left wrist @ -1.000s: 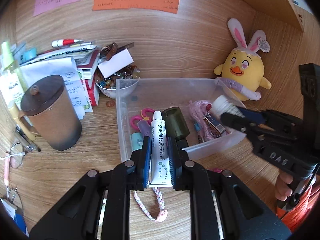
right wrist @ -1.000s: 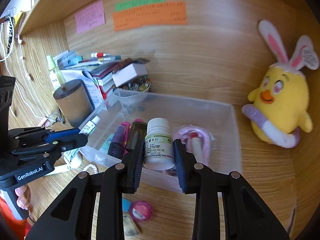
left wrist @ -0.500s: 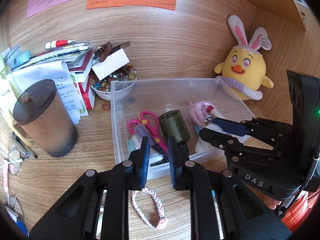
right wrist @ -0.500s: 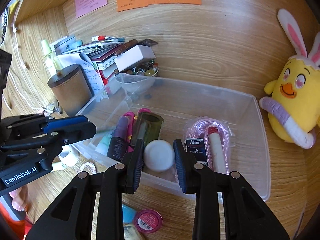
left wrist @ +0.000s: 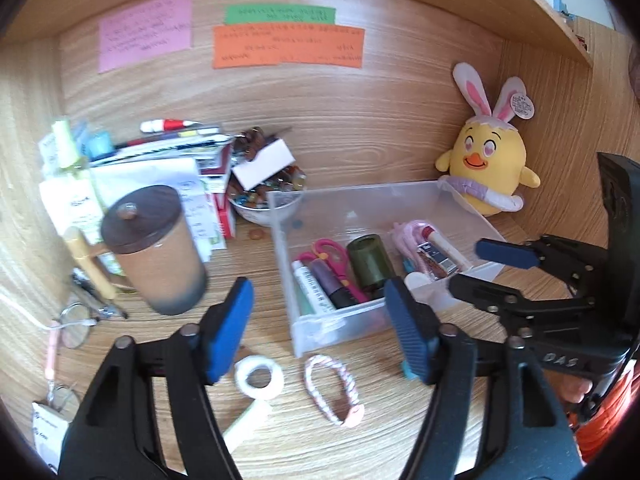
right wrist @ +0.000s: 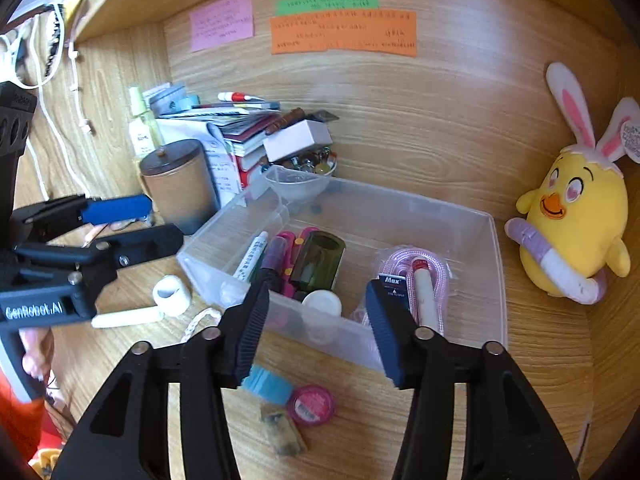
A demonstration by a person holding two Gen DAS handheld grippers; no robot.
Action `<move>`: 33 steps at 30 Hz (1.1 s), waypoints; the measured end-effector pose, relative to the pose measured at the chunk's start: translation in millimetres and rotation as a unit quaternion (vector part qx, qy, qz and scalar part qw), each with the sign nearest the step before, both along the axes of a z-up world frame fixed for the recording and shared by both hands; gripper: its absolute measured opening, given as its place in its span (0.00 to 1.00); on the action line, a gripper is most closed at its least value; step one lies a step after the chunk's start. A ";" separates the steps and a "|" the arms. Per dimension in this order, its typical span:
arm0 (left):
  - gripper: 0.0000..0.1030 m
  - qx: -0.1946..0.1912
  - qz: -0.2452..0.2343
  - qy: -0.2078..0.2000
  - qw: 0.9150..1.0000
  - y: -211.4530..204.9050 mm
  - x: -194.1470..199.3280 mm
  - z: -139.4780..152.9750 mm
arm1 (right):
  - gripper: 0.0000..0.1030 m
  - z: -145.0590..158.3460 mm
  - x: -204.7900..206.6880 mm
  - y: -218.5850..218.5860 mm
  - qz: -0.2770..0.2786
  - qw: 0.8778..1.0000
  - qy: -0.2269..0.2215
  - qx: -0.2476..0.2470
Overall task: Organize objects
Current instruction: 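Lower the pill bottle with the right gripper while the left lowers the ointment tube into the box, then grasp the small glass bottle with the right gripper while the left grasps the long white tube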
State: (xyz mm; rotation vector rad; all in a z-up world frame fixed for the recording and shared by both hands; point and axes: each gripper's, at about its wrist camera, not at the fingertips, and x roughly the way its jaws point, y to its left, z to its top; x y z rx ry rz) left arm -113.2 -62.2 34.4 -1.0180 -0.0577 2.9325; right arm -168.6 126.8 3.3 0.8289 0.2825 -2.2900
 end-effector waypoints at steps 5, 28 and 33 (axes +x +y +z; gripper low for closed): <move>0.76 -0.009 0.018 -0.008 1.000 -15.2 16.0 -4.5 | 0.52 0.7 17.5 7.2 0.007 1.000 0.011 0.000; 0.68 -0.006 0.045 -0.147 0.988 -64.1 47.9 -102.5 | 0.63 -80.5 44.2 19.7 0.029 0.994 -0.078 0.077; 0.52 -0.012 0.036 -0.139 0.990 -62.8 47.9 -103.3 | 0.49 -81.1 47.5 12.6 0.036 0.993 -0.076 0.085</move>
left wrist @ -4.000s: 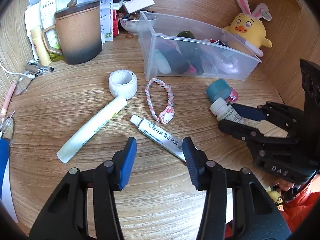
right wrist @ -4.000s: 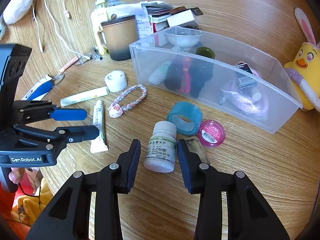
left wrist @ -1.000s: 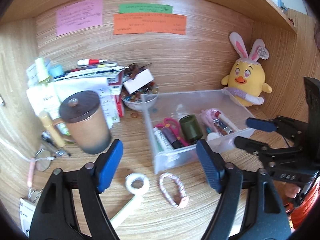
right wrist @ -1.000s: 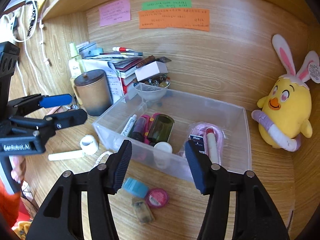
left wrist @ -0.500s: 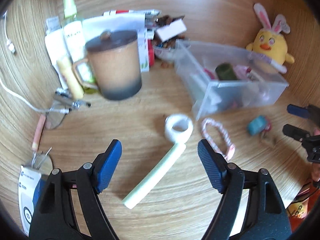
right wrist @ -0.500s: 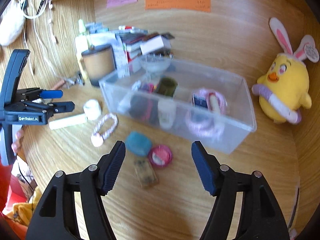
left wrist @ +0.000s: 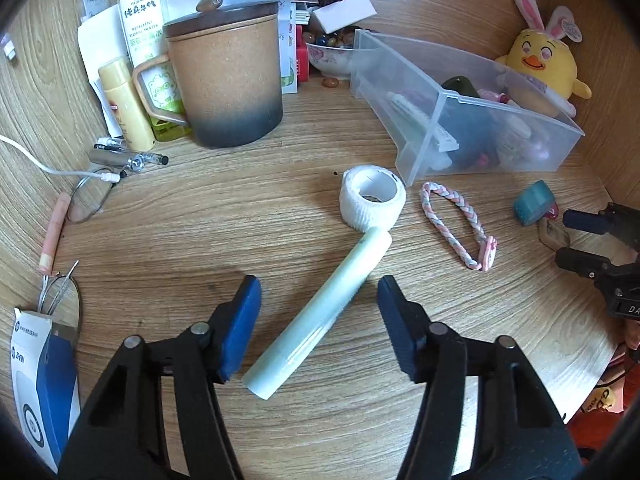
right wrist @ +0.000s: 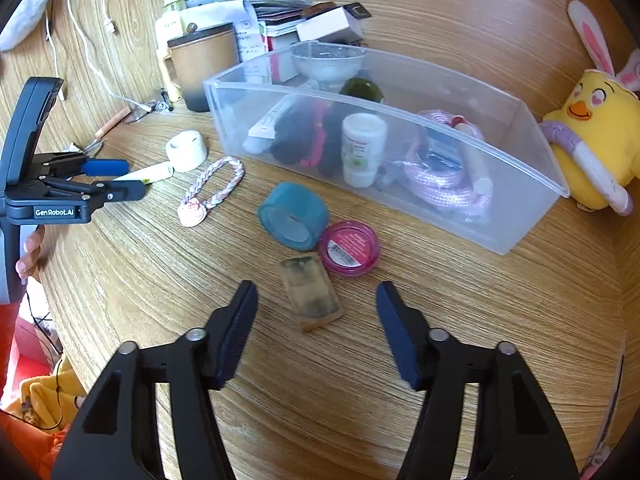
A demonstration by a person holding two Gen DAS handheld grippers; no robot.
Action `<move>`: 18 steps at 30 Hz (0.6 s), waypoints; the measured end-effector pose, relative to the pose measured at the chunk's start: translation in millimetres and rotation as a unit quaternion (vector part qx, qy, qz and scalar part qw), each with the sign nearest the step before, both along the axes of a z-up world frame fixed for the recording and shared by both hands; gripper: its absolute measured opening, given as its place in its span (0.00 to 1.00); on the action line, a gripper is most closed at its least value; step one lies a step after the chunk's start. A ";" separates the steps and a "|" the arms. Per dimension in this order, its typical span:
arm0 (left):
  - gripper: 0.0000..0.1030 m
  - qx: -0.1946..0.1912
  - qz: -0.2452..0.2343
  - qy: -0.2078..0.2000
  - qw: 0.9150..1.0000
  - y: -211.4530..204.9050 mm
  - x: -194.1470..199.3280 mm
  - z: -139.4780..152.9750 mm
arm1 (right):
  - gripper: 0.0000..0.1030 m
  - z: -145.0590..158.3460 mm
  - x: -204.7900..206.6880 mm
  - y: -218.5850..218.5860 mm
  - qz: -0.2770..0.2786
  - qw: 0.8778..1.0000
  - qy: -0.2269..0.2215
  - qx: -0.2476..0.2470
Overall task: Organize objects
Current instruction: 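Grasp the small glass bottle with the right gripper while the left grasps the long white tube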
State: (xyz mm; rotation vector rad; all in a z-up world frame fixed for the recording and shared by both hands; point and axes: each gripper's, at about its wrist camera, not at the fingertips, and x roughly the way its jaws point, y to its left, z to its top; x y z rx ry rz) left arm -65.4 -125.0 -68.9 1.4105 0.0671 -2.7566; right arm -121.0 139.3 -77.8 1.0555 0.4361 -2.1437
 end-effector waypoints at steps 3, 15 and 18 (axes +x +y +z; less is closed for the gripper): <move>0.35 0.005 -0.004 0.003 1.000 -1.2 -0.2 1.8 | 0.37 -2.9 0.1 -4.0 0.003 1.000 -0.005 0.006; 0.15 0.019 -0.017 0.016 1.000 14.4 7.0 8.6 | 0.22 2.5 5.2 2.8 -0.005 1.000 0.000 -0.009; 0.15 0.021 -0.017 0.032 0.999 18.8 10.8 19.7 | 0.22 9.6 7.5 7.6 -0.006 1.000 0.008 -0.016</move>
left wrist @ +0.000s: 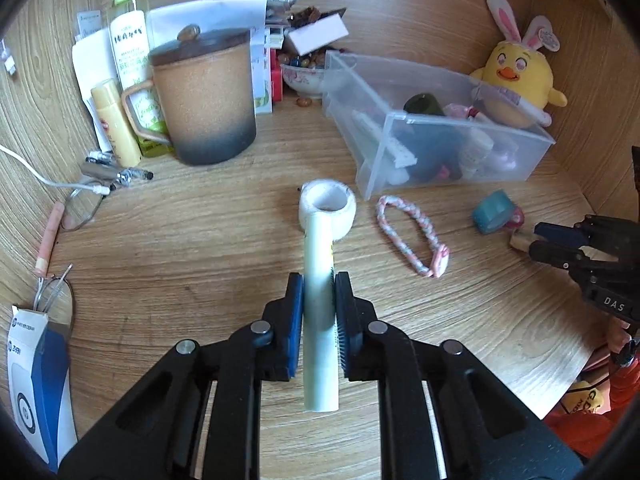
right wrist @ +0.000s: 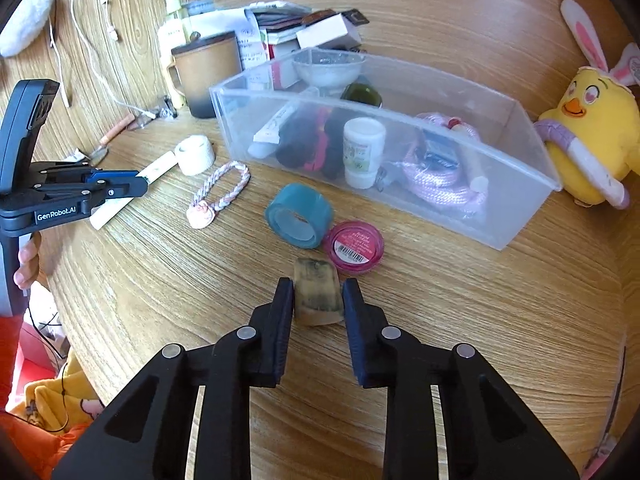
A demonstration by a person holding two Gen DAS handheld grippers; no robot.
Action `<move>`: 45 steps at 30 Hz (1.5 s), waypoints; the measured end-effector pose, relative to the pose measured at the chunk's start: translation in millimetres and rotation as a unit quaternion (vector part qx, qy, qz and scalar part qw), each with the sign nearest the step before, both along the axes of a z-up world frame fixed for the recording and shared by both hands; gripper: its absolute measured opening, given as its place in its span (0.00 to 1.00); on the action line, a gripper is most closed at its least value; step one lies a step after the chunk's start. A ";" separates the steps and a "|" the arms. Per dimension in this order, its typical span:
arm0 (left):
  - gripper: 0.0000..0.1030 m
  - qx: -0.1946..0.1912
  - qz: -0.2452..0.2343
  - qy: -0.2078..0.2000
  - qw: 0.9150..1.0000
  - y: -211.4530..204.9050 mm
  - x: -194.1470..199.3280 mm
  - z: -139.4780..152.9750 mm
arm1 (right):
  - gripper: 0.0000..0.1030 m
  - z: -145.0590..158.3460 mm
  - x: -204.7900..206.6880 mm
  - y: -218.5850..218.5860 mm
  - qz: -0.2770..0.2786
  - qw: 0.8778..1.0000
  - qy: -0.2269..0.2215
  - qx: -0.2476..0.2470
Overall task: Organize objects
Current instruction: 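Grasp the small glass bottle with the right gripper while the left grasps the long white tube, then place the glass bottle with the right gripper while the left places the white tube into the box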
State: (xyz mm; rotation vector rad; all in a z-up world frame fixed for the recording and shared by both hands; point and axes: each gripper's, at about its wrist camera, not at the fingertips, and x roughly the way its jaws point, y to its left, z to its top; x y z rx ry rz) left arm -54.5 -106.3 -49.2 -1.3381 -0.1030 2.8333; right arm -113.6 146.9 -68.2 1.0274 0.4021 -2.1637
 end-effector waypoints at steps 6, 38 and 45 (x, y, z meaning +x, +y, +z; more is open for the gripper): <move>0.15 0.011 -0.002 0.049 0.999 6.8 4.1 30.6 | 0.22 19.4 4.2 11.3 -0.013 0.999 0.022 -0.023; 0.15 0.044 -0.054 0.103 0.992 52.0 -91.7 94.3 | 0.22 87.2 -63.9 2.7 -0.053 0.990 0.104 -0.079; 0.15 0.058 -0.048 0.063 0.995 47.7 -122.6 72.2 | 0.22 64.7 -89.8 -13.1 -0.060 0.993 0.084 -0.049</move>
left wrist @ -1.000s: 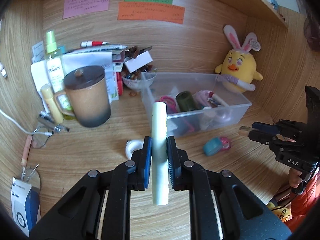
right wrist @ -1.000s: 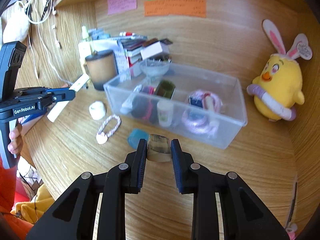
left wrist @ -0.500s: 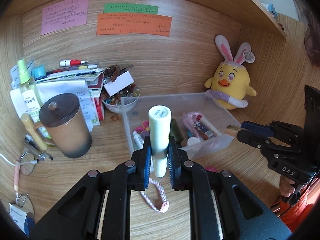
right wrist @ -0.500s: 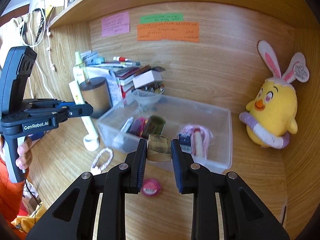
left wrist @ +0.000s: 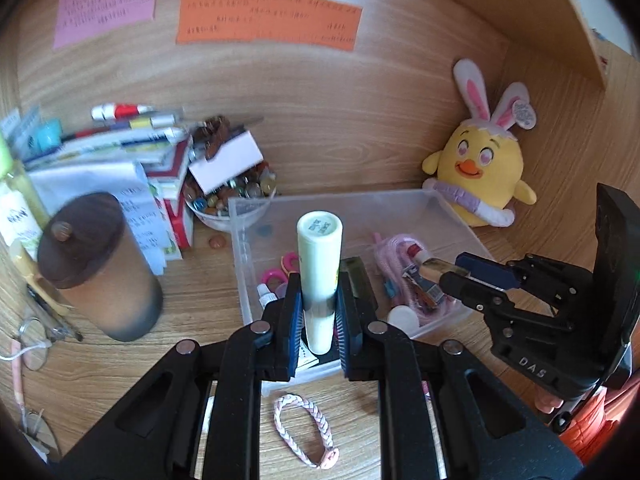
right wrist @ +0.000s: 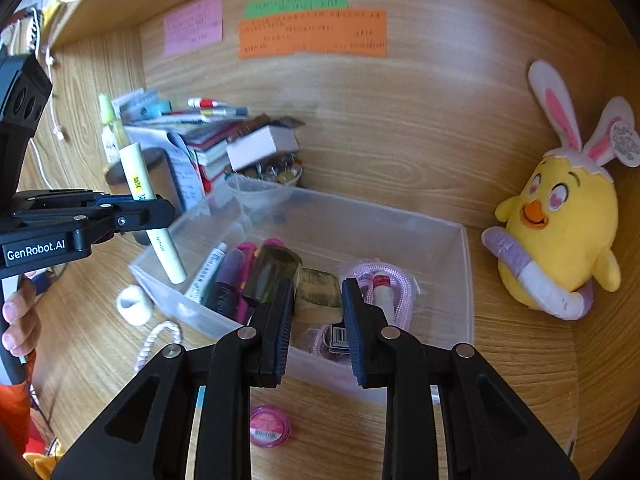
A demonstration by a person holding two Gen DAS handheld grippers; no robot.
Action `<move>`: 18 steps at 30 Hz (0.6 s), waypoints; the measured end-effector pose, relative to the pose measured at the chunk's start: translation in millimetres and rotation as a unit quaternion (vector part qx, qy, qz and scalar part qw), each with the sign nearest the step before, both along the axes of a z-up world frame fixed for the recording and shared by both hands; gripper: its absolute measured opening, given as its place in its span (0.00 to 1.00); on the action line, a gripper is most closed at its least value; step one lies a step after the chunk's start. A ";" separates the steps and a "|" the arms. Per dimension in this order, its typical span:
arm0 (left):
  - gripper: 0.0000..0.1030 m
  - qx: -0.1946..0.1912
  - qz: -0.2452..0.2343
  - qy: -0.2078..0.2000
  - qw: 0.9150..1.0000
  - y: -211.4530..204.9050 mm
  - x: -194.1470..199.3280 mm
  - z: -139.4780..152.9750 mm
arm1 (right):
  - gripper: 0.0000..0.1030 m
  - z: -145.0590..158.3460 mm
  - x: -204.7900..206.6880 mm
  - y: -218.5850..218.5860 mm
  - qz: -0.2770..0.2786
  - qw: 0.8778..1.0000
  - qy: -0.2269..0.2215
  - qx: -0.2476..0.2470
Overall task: Organize objects
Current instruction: 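Place the glass bottle with the right gripper while the left places the white tube into the box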
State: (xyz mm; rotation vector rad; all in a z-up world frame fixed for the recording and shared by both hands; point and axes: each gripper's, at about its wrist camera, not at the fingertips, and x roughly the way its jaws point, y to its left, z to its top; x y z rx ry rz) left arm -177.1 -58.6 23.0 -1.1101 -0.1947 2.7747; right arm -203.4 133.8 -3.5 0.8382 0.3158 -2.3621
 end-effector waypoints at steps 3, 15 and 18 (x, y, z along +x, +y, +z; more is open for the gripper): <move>0.15 0.008 -0.002 -0.019 1.000 0.0 -8.8 -10.4 | 0.22 -8.9 -5.6 -4.8 -0.002 1.000 -0.006 0.011; 0.29 -0.012 0.004 0.000 1.000 5.5 1.9 -3.9 | 0.22 -14.6 -7.8 -6.1 0.004 0.999 -0.029 0.018; 0.35 -0.024 -0.001 0.012 1.000 9.8 11.6 2.2 | 0.24 -10.4 -2.8 -4.5 0.008 1.000 -0.028 0.013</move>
